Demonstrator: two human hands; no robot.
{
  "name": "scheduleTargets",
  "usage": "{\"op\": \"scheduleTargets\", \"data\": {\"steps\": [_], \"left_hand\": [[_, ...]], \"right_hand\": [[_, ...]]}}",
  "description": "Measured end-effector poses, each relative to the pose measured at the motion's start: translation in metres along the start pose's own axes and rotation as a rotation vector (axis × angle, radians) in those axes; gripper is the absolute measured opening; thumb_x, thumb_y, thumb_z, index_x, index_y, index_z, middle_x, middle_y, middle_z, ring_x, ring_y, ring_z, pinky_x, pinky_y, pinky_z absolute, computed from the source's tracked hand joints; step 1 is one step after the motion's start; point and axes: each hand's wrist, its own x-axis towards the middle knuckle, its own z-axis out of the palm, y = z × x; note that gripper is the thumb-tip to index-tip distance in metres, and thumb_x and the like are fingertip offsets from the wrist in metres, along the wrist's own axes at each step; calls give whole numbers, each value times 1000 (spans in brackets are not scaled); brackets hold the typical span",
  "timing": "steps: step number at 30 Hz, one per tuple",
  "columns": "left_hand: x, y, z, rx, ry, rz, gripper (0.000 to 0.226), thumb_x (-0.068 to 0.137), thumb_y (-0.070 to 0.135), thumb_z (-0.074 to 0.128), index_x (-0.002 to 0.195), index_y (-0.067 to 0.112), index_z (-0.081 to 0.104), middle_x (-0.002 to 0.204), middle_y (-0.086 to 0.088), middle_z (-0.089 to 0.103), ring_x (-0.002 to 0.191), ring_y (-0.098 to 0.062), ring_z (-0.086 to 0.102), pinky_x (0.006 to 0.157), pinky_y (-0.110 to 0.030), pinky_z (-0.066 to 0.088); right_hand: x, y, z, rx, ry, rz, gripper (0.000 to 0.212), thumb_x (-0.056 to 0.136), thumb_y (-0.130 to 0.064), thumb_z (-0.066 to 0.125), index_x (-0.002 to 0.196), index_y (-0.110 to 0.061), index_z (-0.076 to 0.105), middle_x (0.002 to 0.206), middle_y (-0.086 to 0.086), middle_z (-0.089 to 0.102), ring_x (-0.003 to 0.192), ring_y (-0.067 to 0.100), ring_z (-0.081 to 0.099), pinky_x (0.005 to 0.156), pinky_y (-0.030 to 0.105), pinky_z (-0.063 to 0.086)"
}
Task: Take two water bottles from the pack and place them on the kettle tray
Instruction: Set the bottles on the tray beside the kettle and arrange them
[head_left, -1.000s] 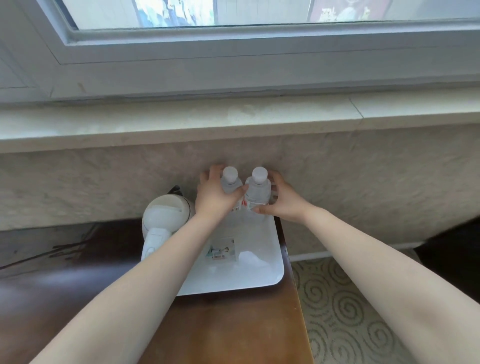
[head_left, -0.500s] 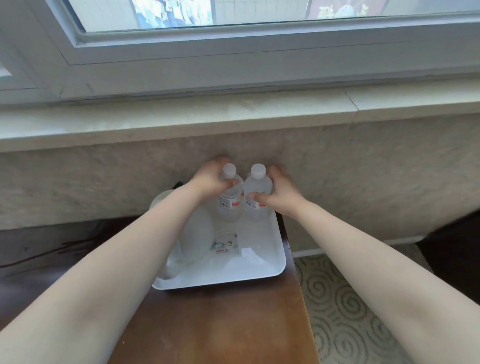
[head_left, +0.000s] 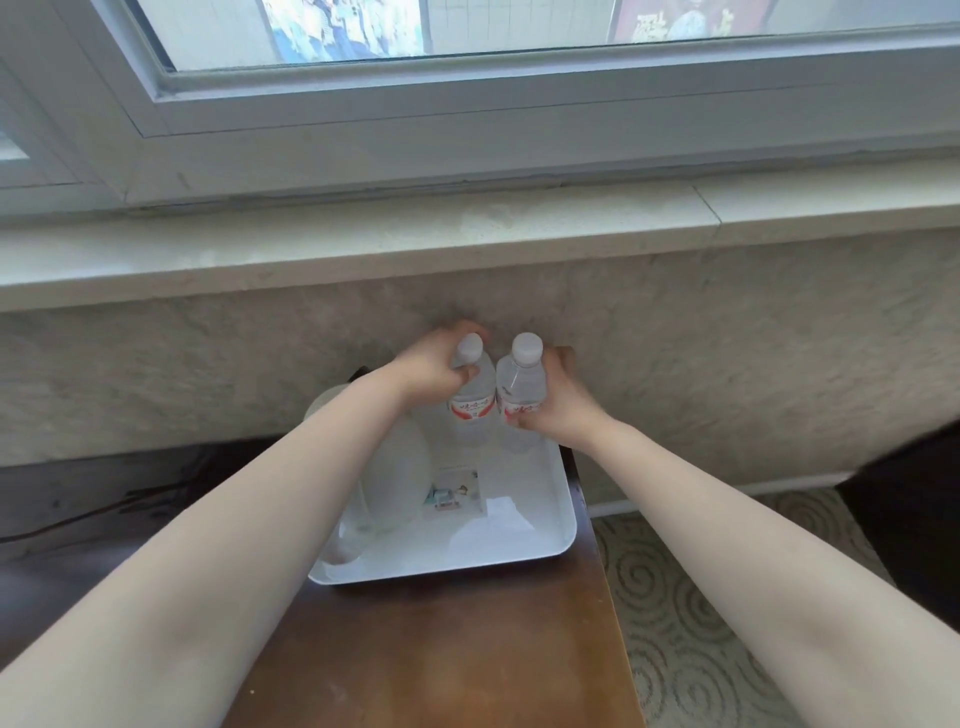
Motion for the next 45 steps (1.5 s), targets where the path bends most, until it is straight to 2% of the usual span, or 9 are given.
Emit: {"op": "scheduleTargets", "data": {"steps": [2, 6, 12, 15, 18, 25, 33, 40, 45], "left_hand": [[2, 0, 3, 34, 38, 9, 42, 89, 11, 57, 130, 12, 46, 135, -15, 44, 120, -28, 47, 90, -23, 35], [3, -1, 4, 53, 126, 13, 43, 87, 8, 58, 128, 12, 48, 133, -17, 40, 119, -31, 47, 90, -21, 33], [-3, -7, 11, 74, 193, 26, 47, 87, 14, 59, 132, 15, 46, 139, -12, 46, 124, -31, 47, 96, -30, 40], [-6, -8, 16, 133, 230, 9, 52, 85, 18, 59, 134, 21, 42, 138, -9, 47, 121, -32, 47, 88, -39, 48], [-12, -9, 27, 155, 220, -26, 67, 74, 20, 68, 133, 26, 38, 133, -10, 40, 121, -34, 39, 83, -43, 49], [-5, -8, 46, 78, 294, -70, 72, 65, 6, 73, 126, 22, 37, 120, -14, 31, 114, -36, 36, 81, -45, 50], [-2, -14, 45, 143, 316, -28, 73, 68, 1, 70, 131, 20, 37, 129, -15, 32, 115, -38, 35, 80, -42, 45], [-8, -10, 51, 183, 292, -34, 78, 70, 1, 65, 136, 23, 29, 131, -15, 30, 115, -37, 33, 75, -46, 50], [-13, -7, 56, 162, 310, -61, 80, 71, 0, 64, 137, 26, 28, 131, -14, 29, 116, -36, 32, 70, -46, 52]], "right_hand": [[2, 6, -1, -9, -19, 7, 65, 64, -28, 77, 108, -35, 31, 111, -3, 27, 112, 22, 40, 92, 35, 46], [8, 4, 4, 40, 52, 58, 60, 63, -25, 77, 113, -25, 42, 119, 0, 32, 95, 13, 40, 88, 40, 52], [9, 1, 7, 90, 116, 75, 67, 66, -21, 80, 119, -24, 39, 126, 3, 30, 101, 23, 52, 85, 39, 50], [6, -1, 9, 116, 179, 57, 79, 65, -15, 83, 126, -24, 35, 129, 9, 33, 99, 19, 49, 83, 35, 47], [5, -3, 10, 114, 192, 50, 81, 65, -16, 84, 129, -18, 35, 129, 11, 34, 103, 24, 51, 86, 37, 46], [1, -2, 14, 97, 233, 46, 77, 67, -9, 81, 130, -16, 37, 124, 14, 39, 100, 32, 55, 80, 36, 48], [4, 4, 11, 164, 180, 6, 73, 69, -13, 81, 128, -22, 38, 124, 7, 36, 99, 14, 46, 84, 29, 42], [0, 4, 16, 161, 205, -15, 74, 72, -10, 78, 131, -21, 35, 124, 9, 37, 112, 24, 47, 89, 33, 44], [-4, 1, 18, 156, 220, 11, 76, 73, -13, 77, 134, -22, 33, 124, 11, 38, 109, 29, 51, 88, 38, 47]]}}
